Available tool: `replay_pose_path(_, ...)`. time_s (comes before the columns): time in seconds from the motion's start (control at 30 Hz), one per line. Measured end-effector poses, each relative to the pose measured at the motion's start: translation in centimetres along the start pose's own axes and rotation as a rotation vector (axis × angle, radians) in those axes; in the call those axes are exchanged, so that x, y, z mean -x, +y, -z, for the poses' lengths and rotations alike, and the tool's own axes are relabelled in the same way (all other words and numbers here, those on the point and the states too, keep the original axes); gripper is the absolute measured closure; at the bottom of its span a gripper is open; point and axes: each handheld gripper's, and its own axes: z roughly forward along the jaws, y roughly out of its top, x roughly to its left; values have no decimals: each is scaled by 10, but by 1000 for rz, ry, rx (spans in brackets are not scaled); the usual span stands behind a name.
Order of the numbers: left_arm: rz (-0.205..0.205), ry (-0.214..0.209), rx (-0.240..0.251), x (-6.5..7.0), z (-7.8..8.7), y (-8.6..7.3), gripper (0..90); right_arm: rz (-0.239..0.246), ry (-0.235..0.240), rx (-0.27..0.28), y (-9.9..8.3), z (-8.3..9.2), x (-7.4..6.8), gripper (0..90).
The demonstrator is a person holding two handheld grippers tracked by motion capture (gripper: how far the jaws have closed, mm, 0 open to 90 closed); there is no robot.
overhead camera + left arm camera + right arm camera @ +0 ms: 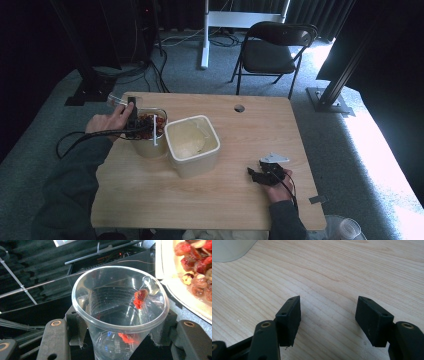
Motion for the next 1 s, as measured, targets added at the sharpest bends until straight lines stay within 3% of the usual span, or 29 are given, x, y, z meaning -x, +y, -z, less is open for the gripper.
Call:
replay_pose_path(0.1,11,-6,2,-1,0,1,414,0,0,0,0,0,0,364)
replay_pose_path(0.4,111,-40,14,-8,1,-1,413,0,1,0,0,0,0,364)
replay_pose_path(0.63,282,-112,47,-14,0,-5,412,1,1,0,0,0,0,364)
replay_pose_path(1.0,458,-184,87,-25,0,-13,410,2,0,0,0,0,0,364)
